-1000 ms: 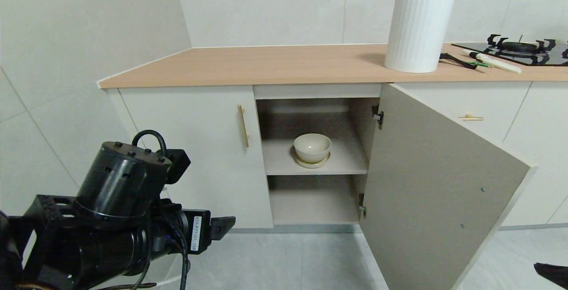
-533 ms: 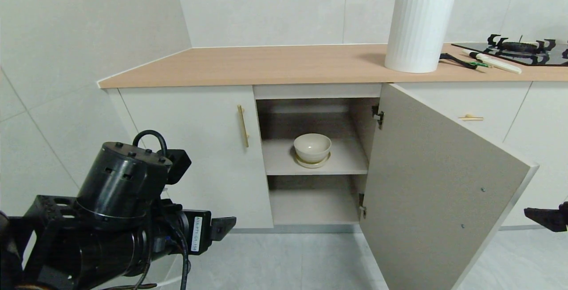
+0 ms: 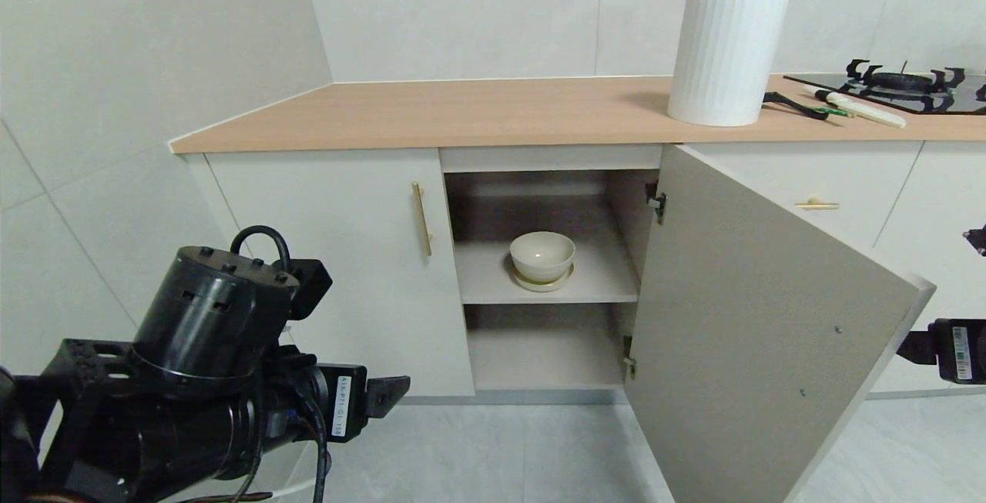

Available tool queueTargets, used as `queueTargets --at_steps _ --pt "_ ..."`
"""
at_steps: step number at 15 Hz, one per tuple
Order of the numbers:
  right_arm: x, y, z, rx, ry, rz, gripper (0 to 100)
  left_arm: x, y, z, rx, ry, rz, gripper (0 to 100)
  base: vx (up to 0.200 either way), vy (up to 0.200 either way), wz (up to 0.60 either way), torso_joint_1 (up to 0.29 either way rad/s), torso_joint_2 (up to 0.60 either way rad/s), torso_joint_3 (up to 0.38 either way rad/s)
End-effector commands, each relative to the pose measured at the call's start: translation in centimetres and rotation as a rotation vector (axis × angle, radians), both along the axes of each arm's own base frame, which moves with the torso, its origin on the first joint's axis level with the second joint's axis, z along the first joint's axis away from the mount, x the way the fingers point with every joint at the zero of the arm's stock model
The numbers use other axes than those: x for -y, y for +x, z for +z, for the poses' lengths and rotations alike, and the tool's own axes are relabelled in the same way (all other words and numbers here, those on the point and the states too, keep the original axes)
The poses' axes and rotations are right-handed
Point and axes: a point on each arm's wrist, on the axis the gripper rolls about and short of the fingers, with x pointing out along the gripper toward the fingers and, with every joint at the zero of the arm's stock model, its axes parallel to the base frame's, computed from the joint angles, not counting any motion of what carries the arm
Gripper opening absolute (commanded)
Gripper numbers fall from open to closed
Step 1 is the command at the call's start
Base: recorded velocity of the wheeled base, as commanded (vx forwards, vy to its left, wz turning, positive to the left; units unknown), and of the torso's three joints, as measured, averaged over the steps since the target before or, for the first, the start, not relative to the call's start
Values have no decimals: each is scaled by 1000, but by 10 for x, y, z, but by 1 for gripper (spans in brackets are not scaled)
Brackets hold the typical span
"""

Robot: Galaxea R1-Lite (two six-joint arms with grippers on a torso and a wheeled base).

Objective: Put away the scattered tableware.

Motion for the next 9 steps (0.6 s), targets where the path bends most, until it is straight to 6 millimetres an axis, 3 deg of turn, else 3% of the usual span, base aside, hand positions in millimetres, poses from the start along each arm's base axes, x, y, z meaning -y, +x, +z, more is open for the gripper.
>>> queueTargets --at_steps 1,7,9 --pt "-1 7 -5 -18 12 -5 100 0 0 0 -1 1 0 100 0 0 0 0 0 0" --pt "-28 10 -9 -3 81 76 100 0 0 0 0 0 2 100 0 0 0 0 0 0" --pt "-47 9 -11 -8 129 136 100 0 0 1 3 -3 1 100 0 0 0 0 0 0"
